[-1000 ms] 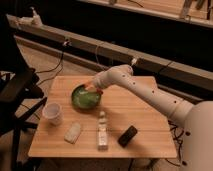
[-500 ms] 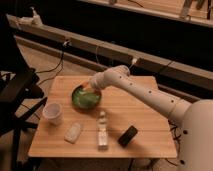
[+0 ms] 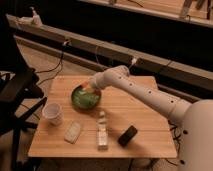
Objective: Place the pepper in the ceramic bowl
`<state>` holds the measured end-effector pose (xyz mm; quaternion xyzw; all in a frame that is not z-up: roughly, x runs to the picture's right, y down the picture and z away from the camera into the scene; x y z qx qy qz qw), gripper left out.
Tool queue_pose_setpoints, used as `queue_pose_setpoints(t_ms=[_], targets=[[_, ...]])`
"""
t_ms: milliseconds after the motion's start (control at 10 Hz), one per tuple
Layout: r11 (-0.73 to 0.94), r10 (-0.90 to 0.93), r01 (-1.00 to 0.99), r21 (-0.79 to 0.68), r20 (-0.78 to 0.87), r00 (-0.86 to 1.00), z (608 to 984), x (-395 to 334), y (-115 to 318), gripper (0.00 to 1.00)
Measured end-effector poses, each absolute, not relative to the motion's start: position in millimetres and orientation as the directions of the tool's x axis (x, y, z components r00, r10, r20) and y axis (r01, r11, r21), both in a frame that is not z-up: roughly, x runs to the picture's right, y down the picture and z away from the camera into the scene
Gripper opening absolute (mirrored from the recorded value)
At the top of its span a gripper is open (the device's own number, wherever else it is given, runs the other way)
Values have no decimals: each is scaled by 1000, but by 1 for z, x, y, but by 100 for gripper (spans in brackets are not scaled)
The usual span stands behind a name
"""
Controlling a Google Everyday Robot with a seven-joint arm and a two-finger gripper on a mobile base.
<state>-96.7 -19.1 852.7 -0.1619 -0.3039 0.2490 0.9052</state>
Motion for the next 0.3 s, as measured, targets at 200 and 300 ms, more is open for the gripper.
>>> queue_pose_setpoints(t_ms=[200, 300], targets=[[832, 534, -328, -448, 480, 696, 856, -94, -19, 16], [834, 527, -314, -454, 487, 696, 858, -95, -19, 10]])
